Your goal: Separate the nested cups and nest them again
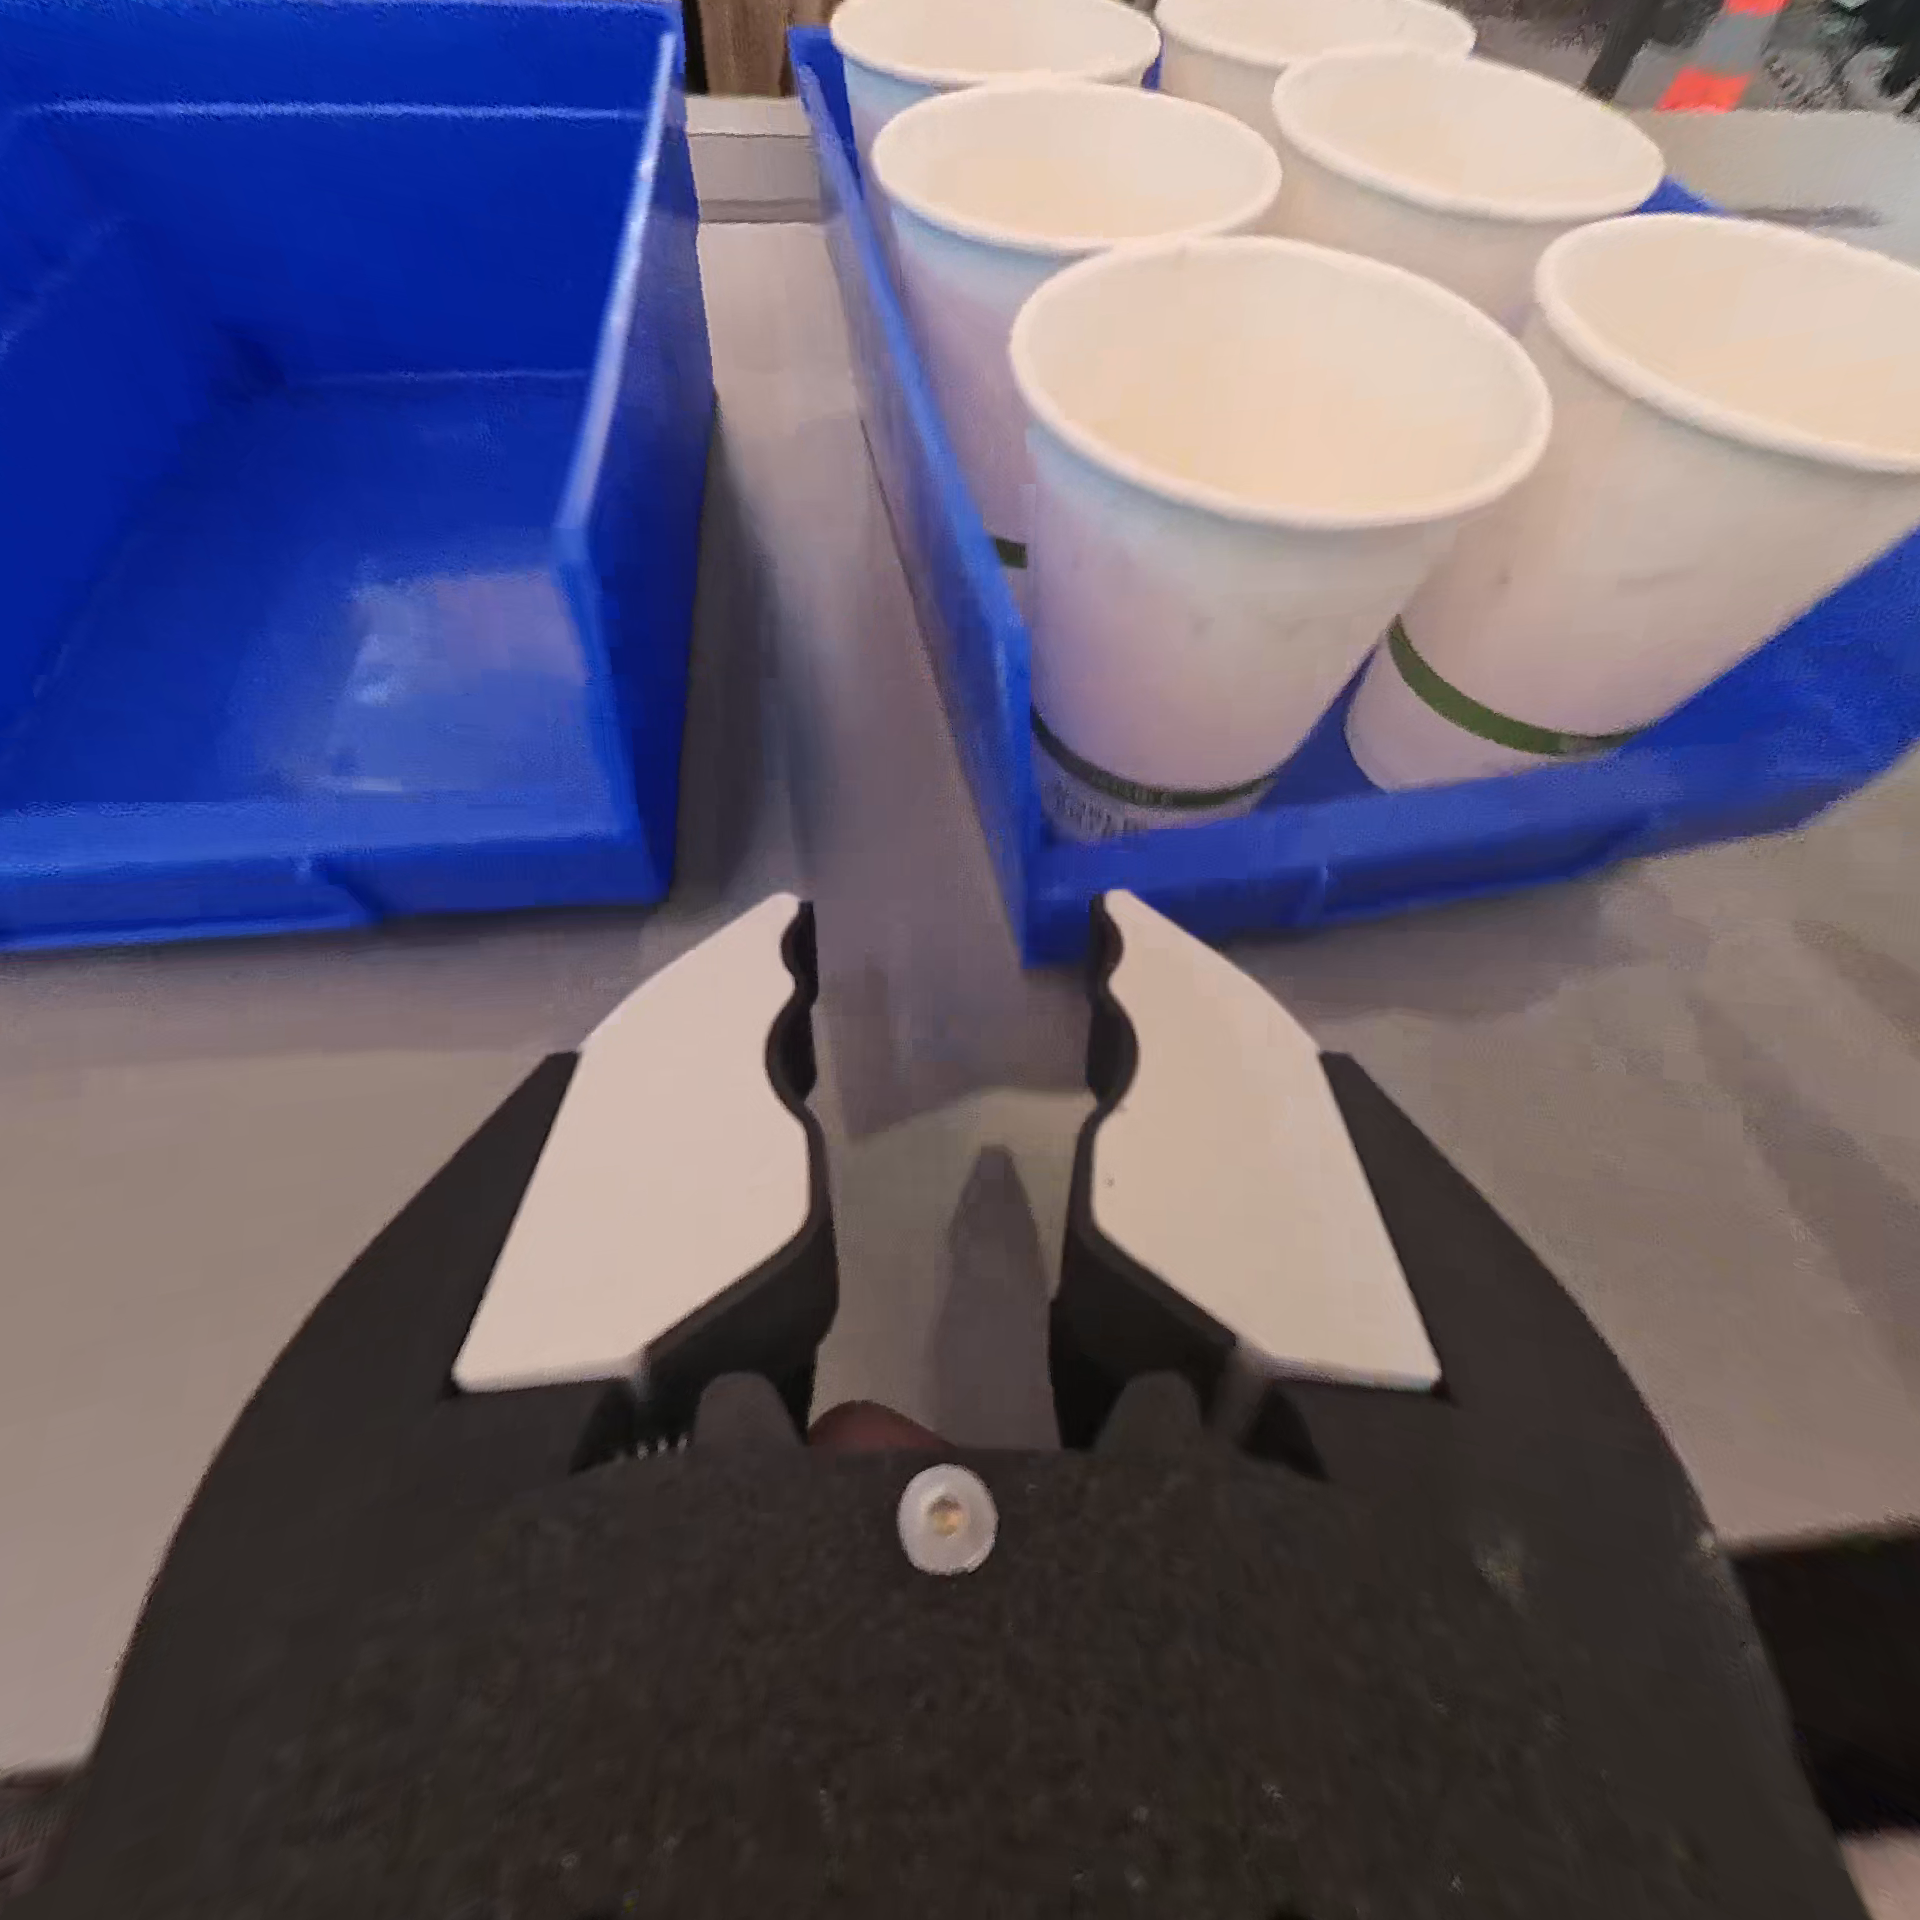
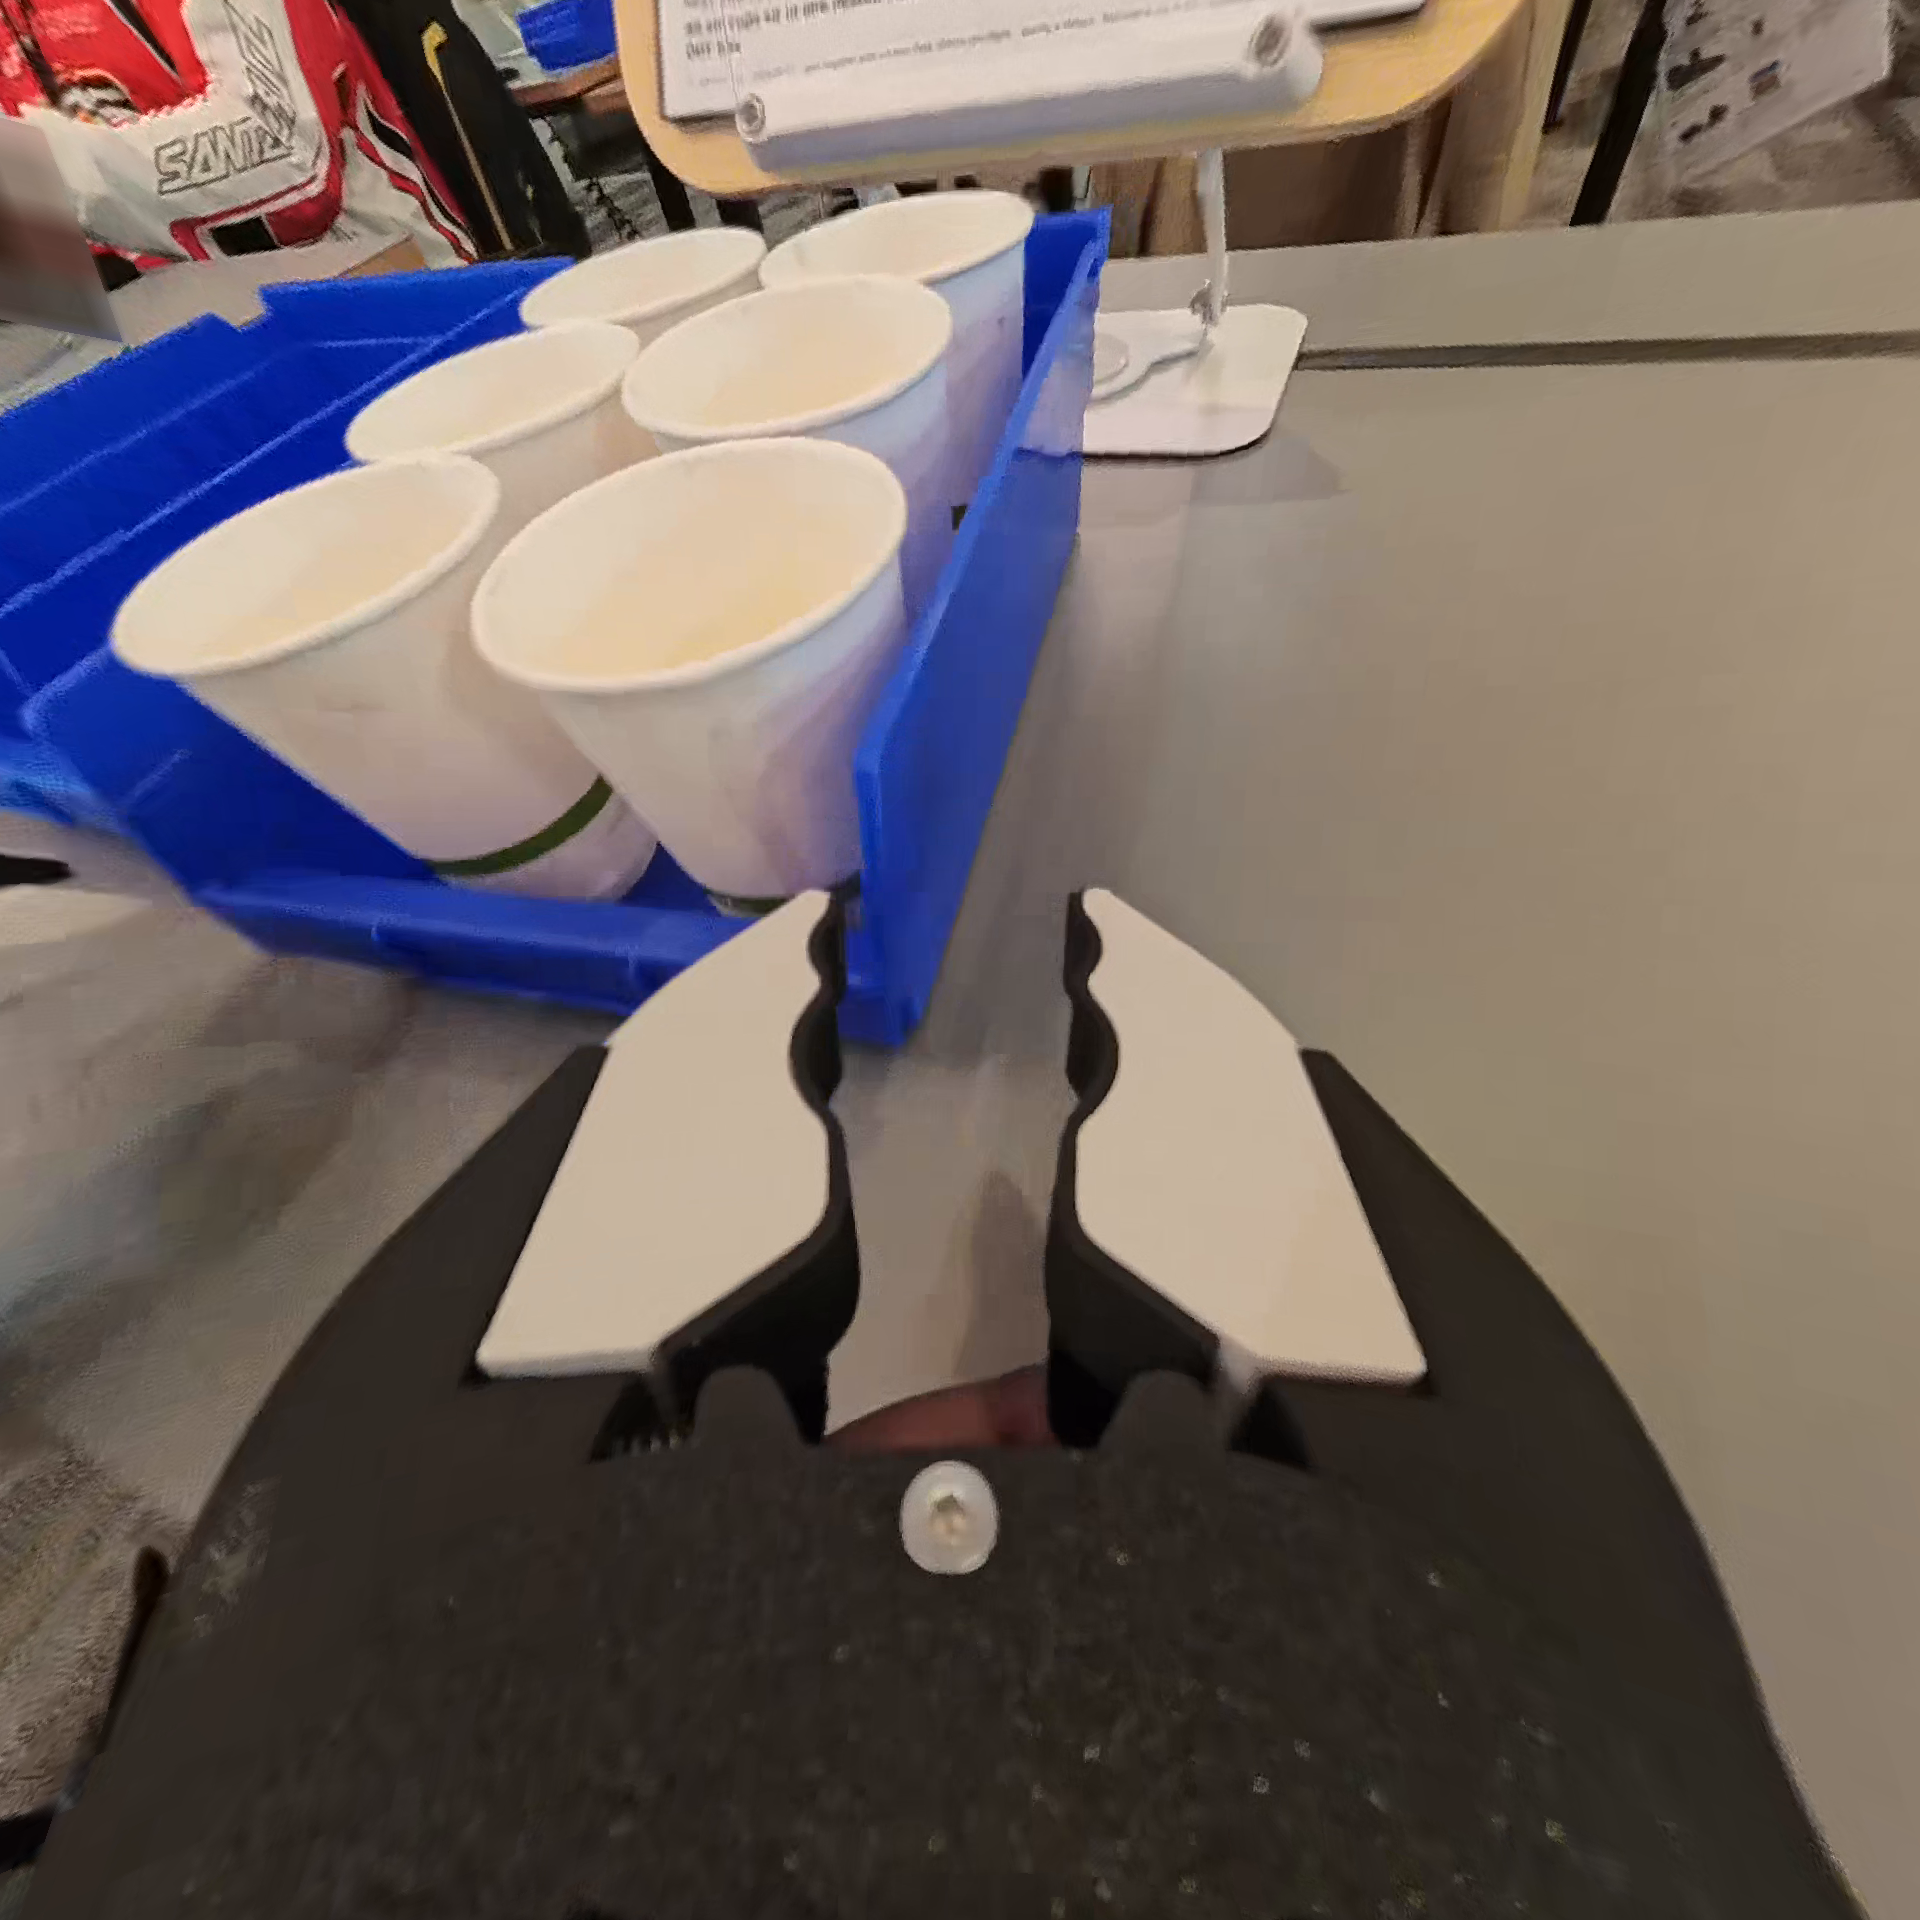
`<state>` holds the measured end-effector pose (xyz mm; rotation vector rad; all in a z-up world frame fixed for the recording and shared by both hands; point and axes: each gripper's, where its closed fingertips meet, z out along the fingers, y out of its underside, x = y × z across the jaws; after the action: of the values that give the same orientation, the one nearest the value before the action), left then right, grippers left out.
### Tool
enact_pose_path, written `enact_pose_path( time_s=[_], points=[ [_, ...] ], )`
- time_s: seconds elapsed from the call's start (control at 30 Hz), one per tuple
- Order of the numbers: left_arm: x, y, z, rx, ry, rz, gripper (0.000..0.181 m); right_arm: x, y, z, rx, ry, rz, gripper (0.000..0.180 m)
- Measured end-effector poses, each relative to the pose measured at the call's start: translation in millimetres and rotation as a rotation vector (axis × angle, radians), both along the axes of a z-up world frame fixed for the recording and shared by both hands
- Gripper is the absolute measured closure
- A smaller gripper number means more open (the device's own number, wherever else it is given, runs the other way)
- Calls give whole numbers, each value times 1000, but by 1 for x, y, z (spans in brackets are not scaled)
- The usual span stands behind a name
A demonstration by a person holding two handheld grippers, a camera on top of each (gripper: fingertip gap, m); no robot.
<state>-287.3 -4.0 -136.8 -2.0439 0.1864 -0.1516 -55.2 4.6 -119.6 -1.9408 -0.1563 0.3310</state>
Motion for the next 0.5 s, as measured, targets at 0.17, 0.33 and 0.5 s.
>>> enact_pose_path(
  time_s=[0.17,0.33,0.5],
  points=[
    [-75,-33,15,-17,-76,83,132,49,-45,1,41,-37,-27,147],
    [-196,-6,34,51,-41,266,122,59,-63,-17,-34,5,-1,150],
    [-242,43,28,6,-25,212,121,33,-56,-19,-74,30,87,151]
  ],
)
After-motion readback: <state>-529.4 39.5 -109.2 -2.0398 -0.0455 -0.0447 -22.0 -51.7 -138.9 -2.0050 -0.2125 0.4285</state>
